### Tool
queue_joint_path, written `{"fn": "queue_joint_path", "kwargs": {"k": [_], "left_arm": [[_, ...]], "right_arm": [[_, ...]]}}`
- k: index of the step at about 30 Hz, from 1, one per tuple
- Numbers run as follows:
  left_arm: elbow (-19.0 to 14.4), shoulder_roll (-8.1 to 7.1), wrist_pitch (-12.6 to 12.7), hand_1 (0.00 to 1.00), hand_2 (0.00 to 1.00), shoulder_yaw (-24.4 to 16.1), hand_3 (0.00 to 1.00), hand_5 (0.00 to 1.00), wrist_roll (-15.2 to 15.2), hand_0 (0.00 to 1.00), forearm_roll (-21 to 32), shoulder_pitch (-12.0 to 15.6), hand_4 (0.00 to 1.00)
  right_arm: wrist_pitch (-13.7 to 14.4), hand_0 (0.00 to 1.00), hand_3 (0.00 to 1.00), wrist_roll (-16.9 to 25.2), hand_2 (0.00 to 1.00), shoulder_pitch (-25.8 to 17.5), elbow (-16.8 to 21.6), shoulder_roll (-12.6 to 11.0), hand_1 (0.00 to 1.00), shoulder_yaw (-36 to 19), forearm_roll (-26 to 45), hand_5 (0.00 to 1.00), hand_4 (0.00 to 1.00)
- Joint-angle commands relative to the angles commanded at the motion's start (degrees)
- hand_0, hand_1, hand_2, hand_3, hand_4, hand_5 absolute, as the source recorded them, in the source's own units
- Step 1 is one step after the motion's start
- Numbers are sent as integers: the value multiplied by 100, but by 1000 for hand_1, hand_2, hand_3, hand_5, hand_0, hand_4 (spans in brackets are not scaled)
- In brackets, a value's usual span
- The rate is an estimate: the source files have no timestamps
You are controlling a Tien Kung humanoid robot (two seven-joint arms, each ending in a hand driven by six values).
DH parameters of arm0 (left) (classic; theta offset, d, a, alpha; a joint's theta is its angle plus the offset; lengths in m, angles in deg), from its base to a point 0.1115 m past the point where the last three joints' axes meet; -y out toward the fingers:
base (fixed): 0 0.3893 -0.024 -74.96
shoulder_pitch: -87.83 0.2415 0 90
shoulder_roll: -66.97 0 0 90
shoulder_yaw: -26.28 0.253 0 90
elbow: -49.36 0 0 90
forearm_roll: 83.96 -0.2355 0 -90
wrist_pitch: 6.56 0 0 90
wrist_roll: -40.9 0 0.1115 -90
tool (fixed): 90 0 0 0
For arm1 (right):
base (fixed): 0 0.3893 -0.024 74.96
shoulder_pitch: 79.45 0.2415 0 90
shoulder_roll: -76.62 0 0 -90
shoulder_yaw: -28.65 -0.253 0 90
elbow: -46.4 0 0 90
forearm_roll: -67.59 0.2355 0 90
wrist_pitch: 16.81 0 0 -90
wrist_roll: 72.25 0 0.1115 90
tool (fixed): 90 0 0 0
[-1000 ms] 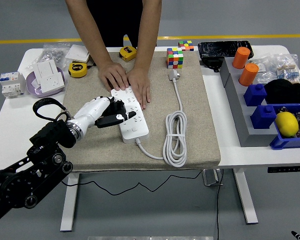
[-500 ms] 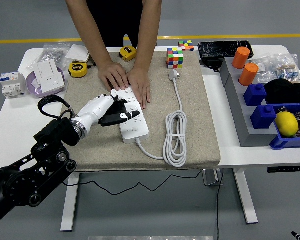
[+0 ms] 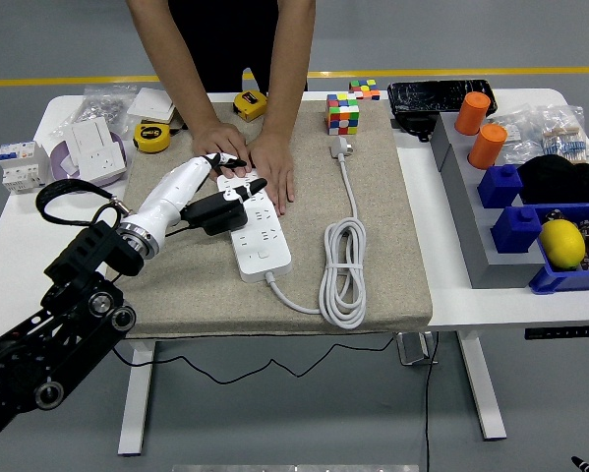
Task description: Pick up the plug,place it near the board,insert it into the board,press the button
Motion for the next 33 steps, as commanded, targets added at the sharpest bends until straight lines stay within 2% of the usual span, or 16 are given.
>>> {"fn": "queue_joint_path", "kwargs": {"k": [2, 3, 4, 5, 8, 9, 14, 15, 17, 18, 20, 21, 23, 26, 30, 33], "left_arm": [[-465, -155, 82, 742, 720, -266, 741, 783, -64, 730, 418, 394, 844], [-651, -219, 80, 218, 307, -360, 613, 297, -118, 315, 534, 550, 512], [-787, -269, 44, 218, 307, -431, 613, 297, -166, 315, 590, 667, 512], [-1021, -406, -115, 218, 307, -615, 613, 297, -302, 315, 622, 892, 512], [-1233, -565, -418, 218, 307, -859, 613, 297, -509, 315, 609, 1123, 512], [-1269, -618, -634, 58, 151, -934, 732, 169, -623, 184, 640, 1169, 417], [-1149, -850, -1650, 58, 151, -989, 732, 169, -1127, 184, 800, 1159, 417], [-1081, -862, -1889, 50, 145, -964, 805, 109, -1273, 168, 878, 1119, 408], [-942, -829, -2268, 50, 145, -914, 805, 109, -1488, 168, 1204, 1052, 408], [-916, -821, -2353, 50, 145, -901, 805, 109, -1515, 168, 1290, 1038, 408], [-686, -783, -2680, 50, 145, -706, 805, 109, -1662, 168, 1801, 880, 408], [-651, -781, -2727, 41, 164, -669, 940, 64, -1694, 157, 1936, 849, 375], [-533, -817, -2823, 41, 164, -431, 940, 64, -1821, 157, 2034, 647, 375], [-442, -828, -2791, 41, 164, -80, 940, 64, -1809, 157, 2099, 354, 375], [-288, -638, -2676, 41, 170, 296, 938, 51, -1737, 154, 2088, -59, 365], [-130, -513, -2643, 41, 174, 453, 939, 32, -1698, 155, 2057, -250, 365]], "right_arm": [[18, 998, 808, 4, 790, -7, 0, -5, 851, -16, 10, 995, 998], [20, 998, 807, -2, 789, -12, 0, -9, 848, -36, -2, 995, 998], [21, 998, 807, -6, 789, -17, 0, -12, 848, -47, -7, 995, 998], [24, 998, 807, -14, 789, -28, 0, -24, 848, -63, -10, 995, 998], [32, 998, 807, -23, 789, -40, 0, -36, 848, -88, -20, 995, 998], [35, 998, 807, -26, 789, -42, 0, -39, 848, -105, -34, 996, 998], [56, 998, 807, -3, 789, -4, 0, -47, 848, -69, 12, 996, 998], [60, 998, 807, 4, 789, 9, 0, -45, 849, -54, 28, 998, 998], [67, 998, 807, 6, 789, 19, 0, -41, 849, -55, 30, 998, 998], [68, 998, 807, 6, 789, 20, 0, -40, 849, -53, 31, 998, 998], [68, 998, 807, 2, 789, 25, 0, -36, 849, -23, 56, 998, 998], [68, 998, 807, 0, 789, 25, 0, -36, 847, -23, 55, 998, 998], [67, 998, 807, -15, 789, 23, 0, -37, 847, -24, 56, 998, 998], [67, 998, 807, -32, 789, 28, 0, -44, 847, -38, 36, 998, 998], [72, 998, 807, -22, 787, 55, 0, -41, 847, 0, 49, 998, 998], [76, 998, 806, -12, 787, 68, 0, -38, 847, 37, 70, 998, 998]]}}
